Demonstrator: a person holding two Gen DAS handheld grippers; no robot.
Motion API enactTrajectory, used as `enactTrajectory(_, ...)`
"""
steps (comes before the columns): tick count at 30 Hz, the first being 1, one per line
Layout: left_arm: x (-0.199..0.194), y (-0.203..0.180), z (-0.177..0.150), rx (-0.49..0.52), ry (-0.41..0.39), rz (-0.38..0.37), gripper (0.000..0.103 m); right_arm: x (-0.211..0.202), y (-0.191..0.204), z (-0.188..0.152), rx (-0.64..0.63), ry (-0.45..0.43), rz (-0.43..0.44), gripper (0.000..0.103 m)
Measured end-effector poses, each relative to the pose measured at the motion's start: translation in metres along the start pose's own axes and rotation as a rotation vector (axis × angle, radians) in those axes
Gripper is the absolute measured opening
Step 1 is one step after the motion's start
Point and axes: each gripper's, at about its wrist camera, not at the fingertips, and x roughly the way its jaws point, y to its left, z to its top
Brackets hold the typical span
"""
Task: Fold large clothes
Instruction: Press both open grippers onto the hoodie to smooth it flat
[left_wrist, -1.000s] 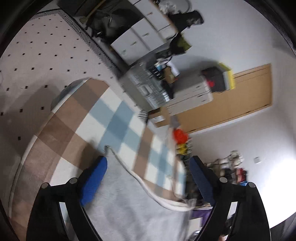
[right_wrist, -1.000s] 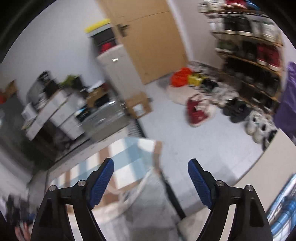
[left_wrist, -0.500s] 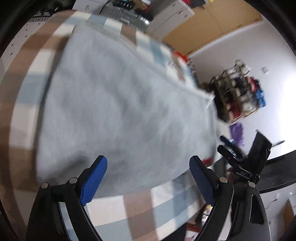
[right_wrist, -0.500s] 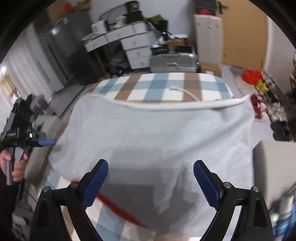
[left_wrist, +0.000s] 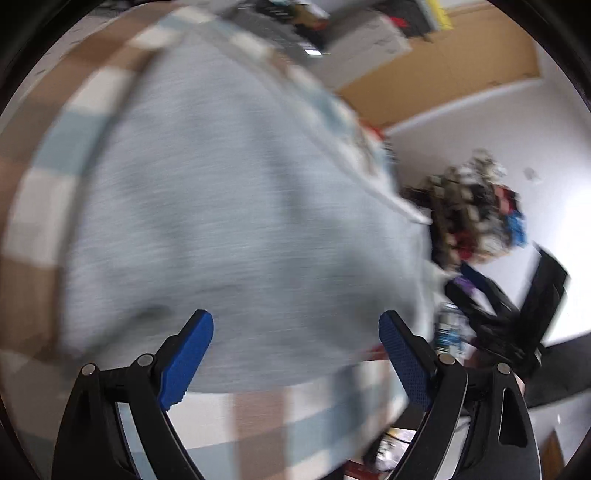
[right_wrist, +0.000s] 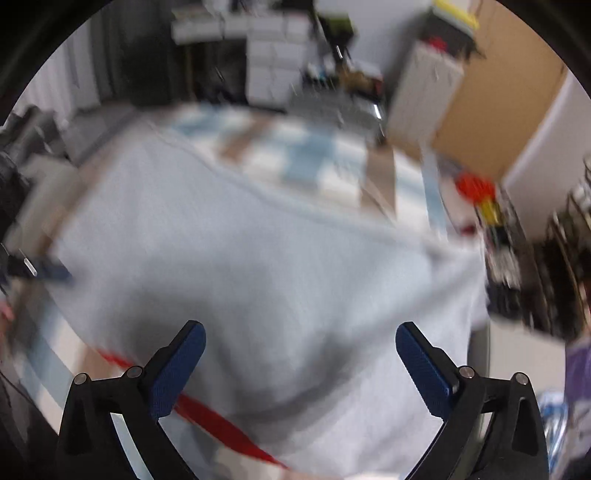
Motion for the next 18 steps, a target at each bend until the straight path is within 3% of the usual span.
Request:
enactTrajectory(4, 0.036, -0.04, 0.009, 0.108, 0.082, -0.112, 0.088, 0.057, -0.017, 0.013, 0.159, 0.218, 0.067, 0.103)
enactTrajectory(7, 0.076, -0.037, 0.009, 0.084, 0.172, -0.044, 0.088, 0.113, -0.051, -0.014, 0.354, 0.367, 0.125, 0.103)
enactTrajectory(9, 0.094, -0.019, 0.004, 0.074, 0.195, -0.024, 0.087, 0.119, -0.046, -0.015, 0.26, 0.323, 0.031, 0.103)
enactTrajectory(12, 0.082, -0.003, 0.001, 0.073, 0.172, -0.125, 0.087, 0.123, -0.038, -0.014, 0.217, 0.334, -0.028, 0.103)
enactTrajectory(13, 0.08, 0.003, -0.001, 0.065, 0.172, -0.151, 0.086, 0.123, -0.04, -0.012, 0.223, 0.351, -0.015, 0.103)
enactTrajectory(16, 0.072, 0.017, 0.002, 0.031, 0.195, -0.157, 0.066, 0.114, -0.058, 0.0, 0.275, 0.389, 0.087, 0.102)
enactTrajectory(18, 0.061, 0.024, 0.009, -0.02, 0.233, -0.156, 0.067, 0.085, -0.07, 0.007, 0.267, 0.296, 0.108, 0.101)
